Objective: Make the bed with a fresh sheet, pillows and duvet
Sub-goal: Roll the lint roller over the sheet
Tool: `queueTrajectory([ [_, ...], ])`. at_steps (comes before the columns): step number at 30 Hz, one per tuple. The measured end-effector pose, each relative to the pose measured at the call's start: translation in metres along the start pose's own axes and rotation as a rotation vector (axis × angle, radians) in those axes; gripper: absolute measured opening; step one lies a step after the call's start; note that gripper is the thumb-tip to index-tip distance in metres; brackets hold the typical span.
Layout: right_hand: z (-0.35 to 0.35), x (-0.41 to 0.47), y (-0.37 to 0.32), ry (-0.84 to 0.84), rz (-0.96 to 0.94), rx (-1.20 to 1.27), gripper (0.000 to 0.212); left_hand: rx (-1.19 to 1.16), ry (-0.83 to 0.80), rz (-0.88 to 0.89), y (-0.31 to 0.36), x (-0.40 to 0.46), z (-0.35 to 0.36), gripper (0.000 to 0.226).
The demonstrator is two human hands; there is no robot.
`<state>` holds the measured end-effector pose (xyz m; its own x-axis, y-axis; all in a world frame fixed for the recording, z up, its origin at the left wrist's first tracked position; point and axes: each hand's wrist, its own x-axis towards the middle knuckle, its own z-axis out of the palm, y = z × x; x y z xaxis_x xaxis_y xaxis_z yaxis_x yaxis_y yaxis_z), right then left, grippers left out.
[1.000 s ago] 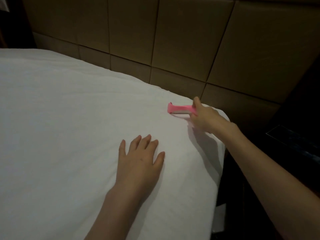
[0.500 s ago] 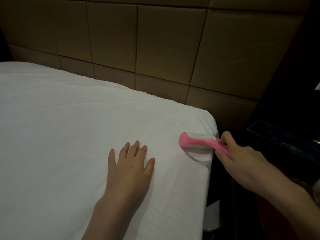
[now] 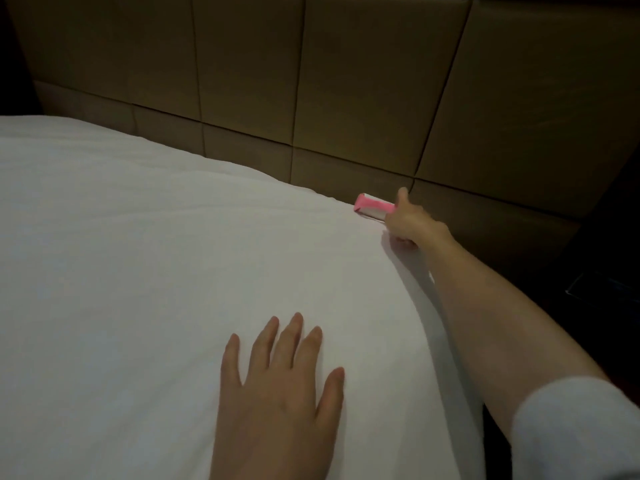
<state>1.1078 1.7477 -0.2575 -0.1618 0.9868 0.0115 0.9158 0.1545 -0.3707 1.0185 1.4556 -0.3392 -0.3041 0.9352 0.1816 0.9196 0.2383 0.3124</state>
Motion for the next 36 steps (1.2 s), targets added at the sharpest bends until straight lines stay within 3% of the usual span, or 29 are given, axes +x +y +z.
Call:
queueTrajectory([
  [2, 0.006, 0.01, -0.002, 0.017, -0.01, -0.01, 0.071, 0.001, 0.016, -0.005, -0.003, 0.0, 0.006, 0.071],
  [5, 0.011, 0.006, 0.0, 0.026, -0.03, -0.014, 0.07, 0.005, 0.114, 0.021, 0.0, -0.001, 0.007, 0.052],
  [9, -0.009, -0.034, 0.024, -0.022, -0.13, -0.05, 0.052, 0.015, 0.066, 0.011, 0.0, -0.002, 0.002, 0.046],
  [12, -0.031, -0.091, 0.057, -0.119, -0.187, -0.084, 0.038, -0.025, -0.046, -0.021, 0.006, -0.007, -0.008, 0.065],
  [14, -0.053, -0.135, 0.083, -0.227, -0.165, -0.025, 0.028, -0.073, 0.023, -0.017, 0.008, -0.007, -0.008, 0.08],
  [17, -0.089, -0.193, 0.116, -0.292, -0.2, -0.001, 0.02, -0.155, 0.034, -0.052, 0.013, -0.007, -0.017, 0.052],
  [20, -0.102, -0.226, 0.12, -0.223, -0.271, -0.049, 0.011, -0.233, 0.054, -0.113, 0.015, -0.008, -0.022, 0.049],
  [25, -0.073, -0.247, 0.068, -0.34, -0.439, -0.024, 0.013, 0.074, 0.099, -0.154, 0.011, -0.009, -0.02, 0.065],
  [28, -0.039, -0.23, 0.025, -0.301, -0.514, -0.116, 0.018, 0.184, -0.01, -0.206, -0.004, 0.001, -0.03, 0.059],
  [33, -0.003, -0.154, -0.056, -0.251, -0.5, -0.076, 0.013, 0.172, -0.046, -0.287, -0.037, 0.026, -0.031, 0.06],
  [36, 0.021, -0.1, -0.111, -0.221, -0.467, -0.063, 0.029, 0.161, -0.048, -0.298, -0.046, 0.037, -0.029, 0.063],
])
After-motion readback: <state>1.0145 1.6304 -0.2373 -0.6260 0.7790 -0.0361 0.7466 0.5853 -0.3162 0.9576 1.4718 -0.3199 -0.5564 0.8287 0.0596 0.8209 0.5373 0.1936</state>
